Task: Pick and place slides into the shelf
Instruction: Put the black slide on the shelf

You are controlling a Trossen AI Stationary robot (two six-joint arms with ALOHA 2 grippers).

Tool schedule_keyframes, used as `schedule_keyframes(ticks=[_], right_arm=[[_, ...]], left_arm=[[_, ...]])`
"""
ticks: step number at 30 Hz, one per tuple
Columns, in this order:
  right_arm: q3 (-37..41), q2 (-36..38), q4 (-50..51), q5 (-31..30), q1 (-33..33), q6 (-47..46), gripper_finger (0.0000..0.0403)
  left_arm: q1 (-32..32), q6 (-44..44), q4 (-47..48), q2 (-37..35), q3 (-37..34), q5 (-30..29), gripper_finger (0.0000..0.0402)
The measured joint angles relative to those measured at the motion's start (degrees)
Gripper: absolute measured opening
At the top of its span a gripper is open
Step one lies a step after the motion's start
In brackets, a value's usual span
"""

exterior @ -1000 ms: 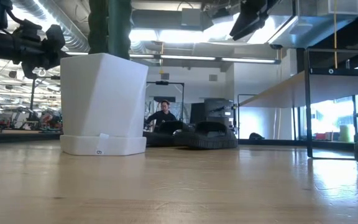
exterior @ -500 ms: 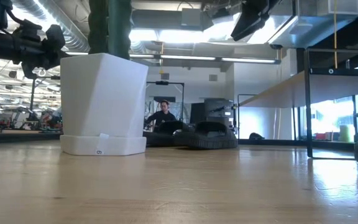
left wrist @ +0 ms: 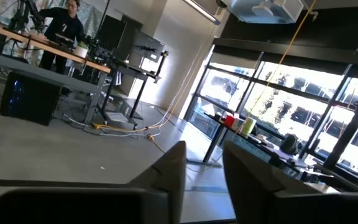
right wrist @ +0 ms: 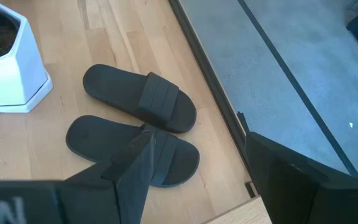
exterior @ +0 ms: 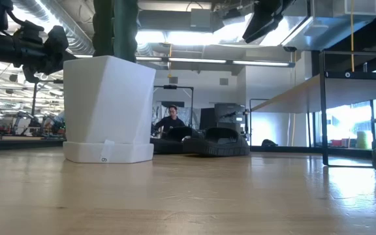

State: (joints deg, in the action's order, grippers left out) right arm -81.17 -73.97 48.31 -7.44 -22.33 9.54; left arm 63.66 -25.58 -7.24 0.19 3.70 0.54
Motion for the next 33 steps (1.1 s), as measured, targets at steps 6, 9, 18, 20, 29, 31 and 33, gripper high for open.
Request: schedule_keyframes(ticks=[6, 9, 18, 20, 29, 31, 33], right_arm=[[0.0, 0.0, 0.0, 0.0, 0.0, 0.0, 0.0251], [0.0, 0.0, 0.0, 0.0, 0.0, 0.0, 0.0251], [0.0, 0.0, 0.0, 0.0, 0.0, 0.0, 0.0251], [0.0, 0.0, 0.0, 0.0, 0.0, 0.0, 0.0251], [0.0, 0.0, -0.9, 0.0, 0.0, 1.6, 0.0251], [0.0, 0.0, -1.3, 0.0, 0.0, 1.7, 0.0251], [0.0, 0.0, -1.4, 0.0, 0.0, 1.7, 0.0251]], left_arm=[[0.0, 0.5, -4.0, 0.0, 0.0, 0.0, 0.0172], [0.0, 0.4, -6.3, 0.0, 0.0, 0.0, 0.0186], [0.0, -5.4, -11.5, 0.0, 0.0, 5.1, 0.0188], [0.0, -5.1, -13.3, 0.0, 1.5, 9.6, 0.0187], [-2.0, 12.0, -1.9, 6.4, 27.6, 21.5, 0.0183], [-2.4, 14.4, 4.1, 9.8, 34.8, 23.4, 0.0183], [-2.4, 16.3, 9.1, 13.7, 41.3, 26.4, 0.0183]])
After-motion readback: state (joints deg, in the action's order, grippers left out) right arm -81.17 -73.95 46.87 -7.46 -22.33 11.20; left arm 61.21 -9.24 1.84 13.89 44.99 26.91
